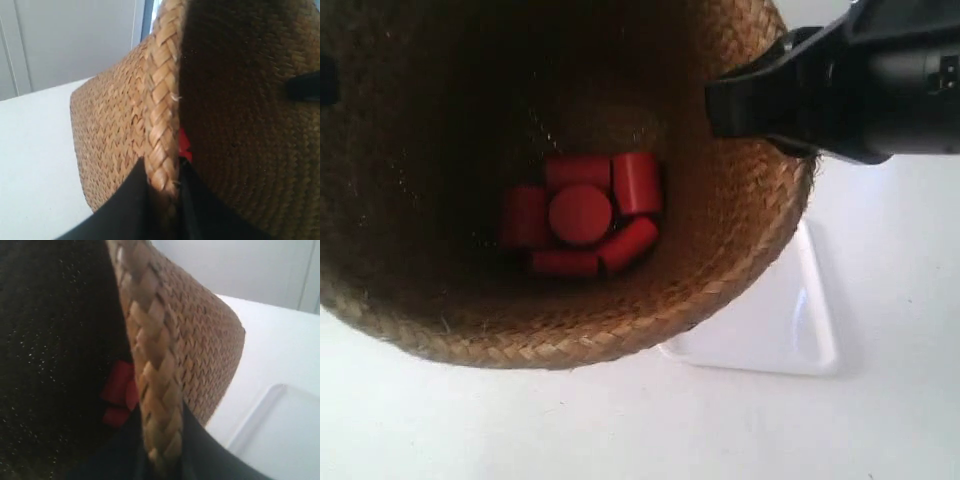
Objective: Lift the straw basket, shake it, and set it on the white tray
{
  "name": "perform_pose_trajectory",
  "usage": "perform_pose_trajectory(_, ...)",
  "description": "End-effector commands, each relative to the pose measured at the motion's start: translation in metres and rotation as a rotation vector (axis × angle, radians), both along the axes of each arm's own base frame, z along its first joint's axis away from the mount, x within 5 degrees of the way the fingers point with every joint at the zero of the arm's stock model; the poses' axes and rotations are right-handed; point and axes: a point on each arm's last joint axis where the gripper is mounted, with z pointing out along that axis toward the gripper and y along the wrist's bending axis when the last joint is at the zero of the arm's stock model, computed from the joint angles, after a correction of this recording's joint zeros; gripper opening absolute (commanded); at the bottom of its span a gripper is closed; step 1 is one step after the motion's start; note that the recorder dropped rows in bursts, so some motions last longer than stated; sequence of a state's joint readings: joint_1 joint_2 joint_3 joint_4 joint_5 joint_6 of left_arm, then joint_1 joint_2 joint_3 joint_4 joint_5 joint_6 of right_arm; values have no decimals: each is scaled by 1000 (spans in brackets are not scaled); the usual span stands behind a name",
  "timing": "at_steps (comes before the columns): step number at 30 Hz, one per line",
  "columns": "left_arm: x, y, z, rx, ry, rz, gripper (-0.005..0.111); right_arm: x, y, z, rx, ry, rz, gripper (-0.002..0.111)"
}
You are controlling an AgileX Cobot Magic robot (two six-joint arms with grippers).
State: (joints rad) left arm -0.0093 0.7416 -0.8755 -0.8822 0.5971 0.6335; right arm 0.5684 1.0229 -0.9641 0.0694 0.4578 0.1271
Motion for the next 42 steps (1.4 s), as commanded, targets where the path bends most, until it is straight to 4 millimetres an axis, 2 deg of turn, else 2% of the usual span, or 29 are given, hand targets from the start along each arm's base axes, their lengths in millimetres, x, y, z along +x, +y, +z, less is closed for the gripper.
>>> perform_pose_trajectory(1, 15, 0, -21, 15, 102, 2, 0, 20, 9, -39, -107, 143, -1, 0)
perform_pose_trajectory(3, 8, -3, -10, -12, 31, -39, 0, 16, 16, -30, -17, 101, 24, 0)
perform_pose_trajectory(6, 7, 1, -4, 4, 27, 9, 0, 16, 16, -23, -22, 50, 25, 0)
perform_pose_trajectory(13, 5, -1, -16, 34, 88, -27, 0, 21, 17, -54, -148, 167, 38, 0)
perform_pose_trajectory(22, 6, -1, -15, 24, 84, -21, 0, 21, 17, -66, -136, 157, 30, 0)
perform_pose_trajectory(25, 8, 1, -19, 70, 47, -6, 0, 22, 17, -67, -134, 129, 29, 0)
perform_pose_trajectory(27, 9, 2, -14, 41, 42, 16, 0, 20, 15, -52, -136, 115, 32, 0)
perform_pose_trajectory(29, -6, -4, 12, -77, 43, -27, 0, 7, 10, -9, -103, 94, 48, 0)
perform_pose_trajectory(31, -32, -11, 43, -75, -52, -143, 0, -21, 4, 39, -19, 21, 114, 0)
perform_pose_trajectory(32, -39, -11, 46, -27, -85, -169, 0, -26, 2, 47, 5, -38, 127, 0)
perform_pose_trajectory(33, -34, -8, 33, 28, -47, -126, 0, -23, 2, 36, -21, -64, 113, 0)
perform_pose_trajectory(34, -20, -1, 9, 32, 74, -29, 0, -8, 8, 8, -69, -4, 74, 0)
perform_pose_trajectory(36, -3, 5, -18, -20, 269, 88, 0, 15, 13, -31, -182, 168, 7, 0)
perform_pose_trajectory(38, -4, 3, -15, -5, 230, 46, 0, 18, 19, -36, -193, 228, 30, 0)
perform_pose_trajectory(40, -8, 1, -4, 16, 138, 3, 0, 15, 23, -28, -142, 184, 61, 0)
perform_pose_trajectory(42, -7, 5, 0, 43, 128, 50, 0, 15, 22, -24, -127, 158, 60, 0)
